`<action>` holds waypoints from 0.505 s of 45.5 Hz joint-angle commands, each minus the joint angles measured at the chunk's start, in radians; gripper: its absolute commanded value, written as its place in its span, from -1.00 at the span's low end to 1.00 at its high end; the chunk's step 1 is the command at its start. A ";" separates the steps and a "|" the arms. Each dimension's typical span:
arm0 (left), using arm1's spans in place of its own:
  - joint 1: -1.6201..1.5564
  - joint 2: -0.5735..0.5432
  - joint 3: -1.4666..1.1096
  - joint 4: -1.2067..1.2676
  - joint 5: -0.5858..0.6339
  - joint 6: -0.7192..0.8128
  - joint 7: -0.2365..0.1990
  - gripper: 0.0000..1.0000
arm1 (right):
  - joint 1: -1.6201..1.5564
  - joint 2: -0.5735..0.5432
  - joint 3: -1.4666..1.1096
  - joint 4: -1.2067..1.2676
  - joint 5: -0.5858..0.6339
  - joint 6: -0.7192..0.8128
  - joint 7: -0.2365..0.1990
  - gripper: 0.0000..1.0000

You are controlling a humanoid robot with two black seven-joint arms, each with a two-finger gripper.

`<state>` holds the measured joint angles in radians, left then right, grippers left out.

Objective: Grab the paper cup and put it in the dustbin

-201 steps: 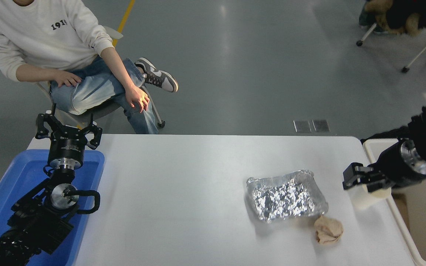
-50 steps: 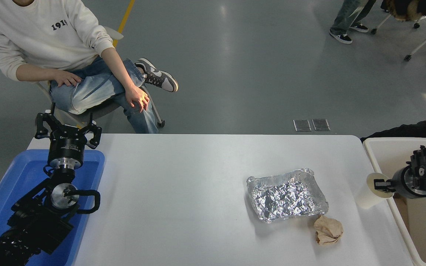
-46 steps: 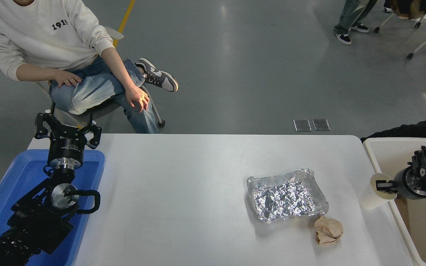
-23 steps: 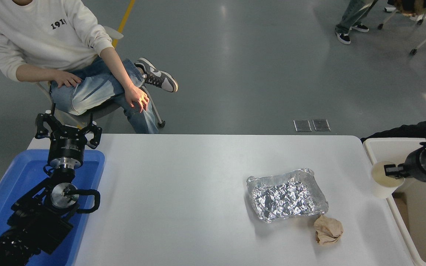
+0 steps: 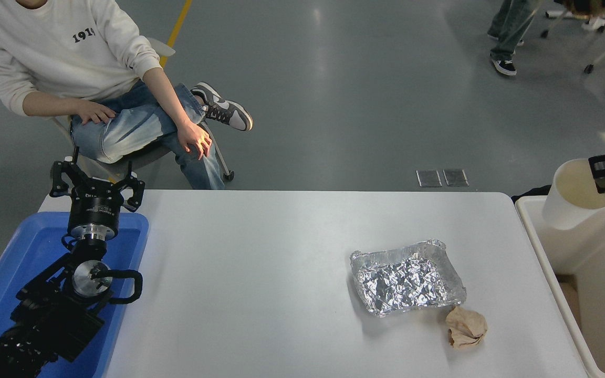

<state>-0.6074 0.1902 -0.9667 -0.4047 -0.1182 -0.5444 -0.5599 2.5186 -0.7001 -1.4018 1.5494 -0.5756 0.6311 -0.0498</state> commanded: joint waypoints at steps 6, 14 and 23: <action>0.000 0.000 -0.001 0.000 -0.001 0.000 0.000 0.98 | 0.046 -0.013 -0.109 -0.069 -0.070 0.013 0.004 -1.00; 0.000 0.000 -0.001 0.001 0.000 0.000 0.000 0.98 | -0.193 -0.130 -0.117 -0.313 -0.200 -0.129 0.019 -1.00; 0.000 0.000 -0.001 0.000 -0.001 -0.002 0.000 0.98 | -0.564 -0.255 -0.057 -0.569 -0.214 -0.381 0.041 -1.00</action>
<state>-0.6076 0.1902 -0.9675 -0.4044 -0.1193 -0.5452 -0.5603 2.2948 -0.8296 -1.4965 1.2409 -0.7403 0.4767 -0.0261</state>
